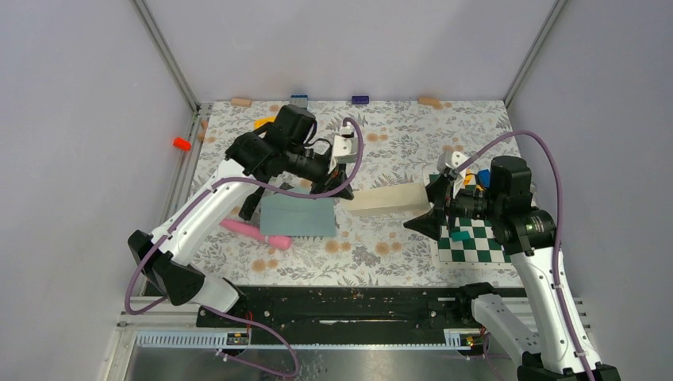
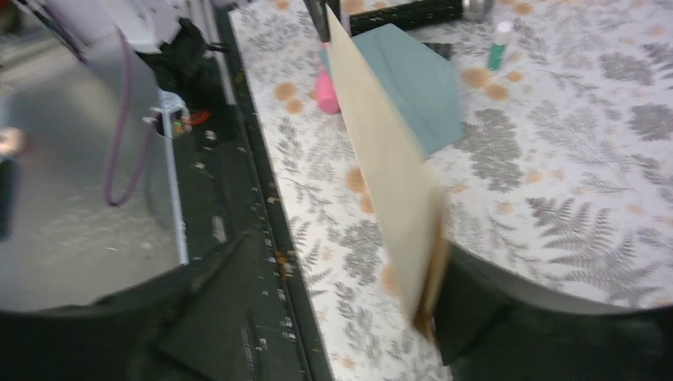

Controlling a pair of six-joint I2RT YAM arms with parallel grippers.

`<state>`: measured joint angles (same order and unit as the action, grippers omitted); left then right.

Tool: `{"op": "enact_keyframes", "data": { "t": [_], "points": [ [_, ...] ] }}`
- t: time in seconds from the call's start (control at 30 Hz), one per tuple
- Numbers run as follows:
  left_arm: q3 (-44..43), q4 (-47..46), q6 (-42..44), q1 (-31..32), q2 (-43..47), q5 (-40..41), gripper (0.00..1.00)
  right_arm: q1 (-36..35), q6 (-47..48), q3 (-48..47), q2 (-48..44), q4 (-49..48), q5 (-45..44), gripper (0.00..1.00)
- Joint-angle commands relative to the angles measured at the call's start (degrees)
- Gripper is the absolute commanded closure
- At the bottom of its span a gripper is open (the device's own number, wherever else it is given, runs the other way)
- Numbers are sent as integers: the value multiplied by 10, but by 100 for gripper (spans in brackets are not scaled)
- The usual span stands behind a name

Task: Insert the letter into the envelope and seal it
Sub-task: Fold the letter.

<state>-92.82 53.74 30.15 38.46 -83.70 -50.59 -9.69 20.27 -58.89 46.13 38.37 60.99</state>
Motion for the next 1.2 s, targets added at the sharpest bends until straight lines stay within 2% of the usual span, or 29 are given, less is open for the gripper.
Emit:
{"op": "enact_keyframes", "data": {
  "t": [0.0,0.13,0.43,0.67,0.8,0.97,1.17],
  "points": [
    [13,-18,-20,0,25,38,100,2,14,-48,-6,-4,-71,10],
    [45,-18,-13,1,38,85,100,0,26,-79,-2,-4,-100,1],
    [92,8,22,34,46,105,100,-93,38,-115,90,-4,-86,3],
    [120,3,27,40,65,98,100,-156,25,-101,172,-25,-65,14],
    [135,3,34,40,77,87,100,-176,21,-80,188,-42,-44,22],
    [137,3,33,40,66,80,100,-208,13,-62,194,-61,-48,28],
    [139,3,34,40,51,72,100,-237,13,-64,224,-66,-64,42]
  ]
}}
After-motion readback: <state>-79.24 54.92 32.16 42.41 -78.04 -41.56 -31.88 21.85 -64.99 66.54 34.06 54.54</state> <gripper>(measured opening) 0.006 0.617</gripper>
